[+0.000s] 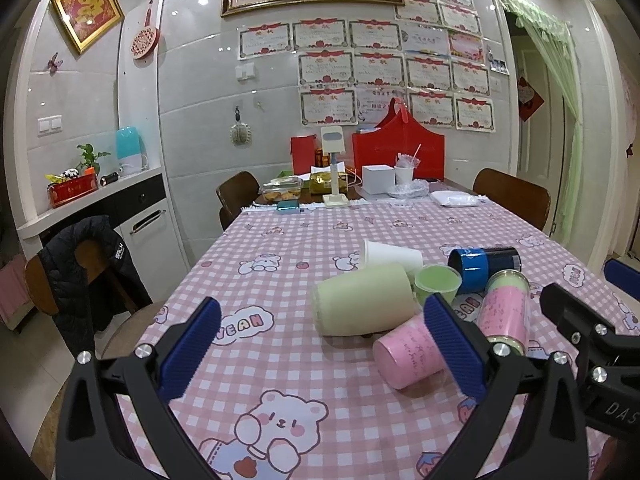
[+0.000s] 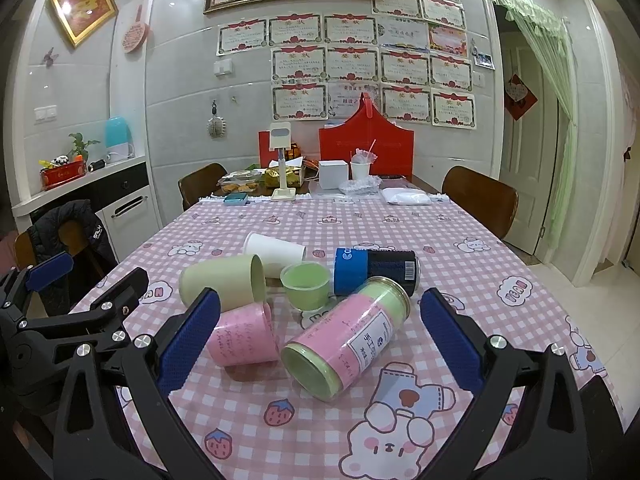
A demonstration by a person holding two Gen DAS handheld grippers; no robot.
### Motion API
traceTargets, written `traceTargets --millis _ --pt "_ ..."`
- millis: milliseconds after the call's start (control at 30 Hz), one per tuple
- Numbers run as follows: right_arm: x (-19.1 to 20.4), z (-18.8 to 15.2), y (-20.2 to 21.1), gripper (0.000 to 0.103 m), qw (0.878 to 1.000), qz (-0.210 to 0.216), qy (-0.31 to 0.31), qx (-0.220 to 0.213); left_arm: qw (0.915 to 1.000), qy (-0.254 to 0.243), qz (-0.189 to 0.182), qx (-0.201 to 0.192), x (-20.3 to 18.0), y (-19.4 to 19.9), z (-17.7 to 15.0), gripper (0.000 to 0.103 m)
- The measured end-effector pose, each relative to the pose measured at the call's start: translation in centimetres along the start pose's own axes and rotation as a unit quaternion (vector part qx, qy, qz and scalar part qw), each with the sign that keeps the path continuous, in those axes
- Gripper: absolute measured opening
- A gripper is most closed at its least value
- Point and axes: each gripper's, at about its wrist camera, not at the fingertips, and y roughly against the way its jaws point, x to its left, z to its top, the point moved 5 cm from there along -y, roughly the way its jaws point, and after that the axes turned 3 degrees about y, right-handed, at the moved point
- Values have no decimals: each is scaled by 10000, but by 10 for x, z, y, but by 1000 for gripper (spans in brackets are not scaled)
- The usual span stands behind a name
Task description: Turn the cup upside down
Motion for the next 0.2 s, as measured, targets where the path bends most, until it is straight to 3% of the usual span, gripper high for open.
traceTargets --millis 200 --pt "-1 -5 -5 97 10000 23 2 85 9999 -21 -27 106 0 -5 -5 99"
